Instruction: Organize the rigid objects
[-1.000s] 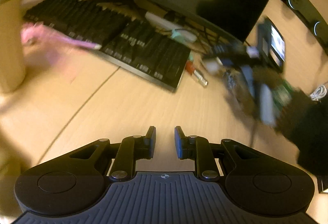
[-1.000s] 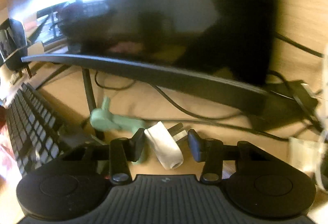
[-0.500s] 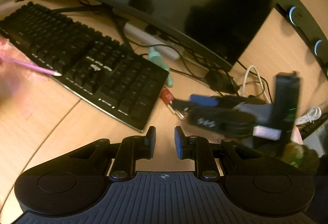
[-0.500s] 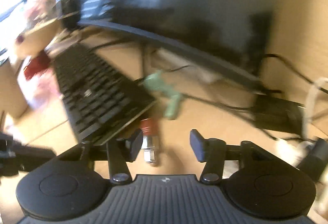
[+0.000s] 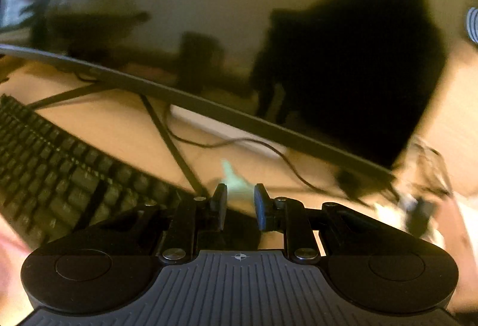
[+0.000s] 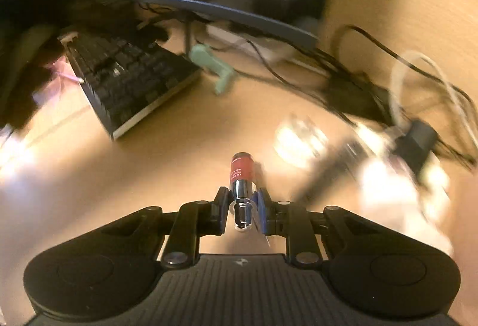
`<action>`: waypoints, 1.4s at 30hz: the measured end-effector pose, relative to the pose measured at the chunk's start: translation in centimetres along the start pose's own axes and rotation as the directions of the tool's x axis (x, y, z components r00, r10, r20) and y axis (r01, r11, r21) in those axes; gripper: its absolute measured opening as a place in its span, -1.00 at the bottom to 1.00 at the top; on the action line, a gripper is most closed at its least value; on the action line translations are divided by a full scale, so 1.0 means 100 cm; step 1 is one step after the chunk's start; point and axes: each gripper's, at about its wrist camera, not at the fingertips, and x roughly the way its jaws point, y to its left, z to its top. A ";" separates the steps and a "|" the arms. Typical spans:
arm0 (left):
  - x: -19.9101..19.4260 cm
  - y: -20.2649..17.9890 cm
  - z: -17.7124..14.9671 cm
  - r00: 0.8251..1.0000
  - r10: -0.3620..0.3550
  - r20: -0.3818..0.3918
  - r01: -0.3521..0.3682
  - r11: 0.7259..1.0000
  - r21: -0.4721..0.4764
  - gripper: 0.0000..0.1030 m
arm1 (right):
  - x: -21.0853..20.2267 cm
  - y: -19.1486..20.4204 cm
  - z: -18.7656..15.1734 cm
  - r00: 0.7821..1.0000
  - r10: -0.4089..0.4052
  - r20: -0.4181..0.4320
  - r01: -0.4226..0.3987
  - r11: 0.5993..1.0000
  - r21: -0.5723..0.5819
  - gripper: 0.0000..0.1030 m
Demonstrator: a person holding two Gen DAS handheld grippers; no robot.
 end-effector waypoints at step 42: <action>-0.084 -0.102 -0.159 0.919 -0.310 -0.242 0.335 0.940 0.070 -0.77 | -0.088 -0.033 -0.097 0.990 -0.143 0.012 0.141 0.982 0.126 -0.61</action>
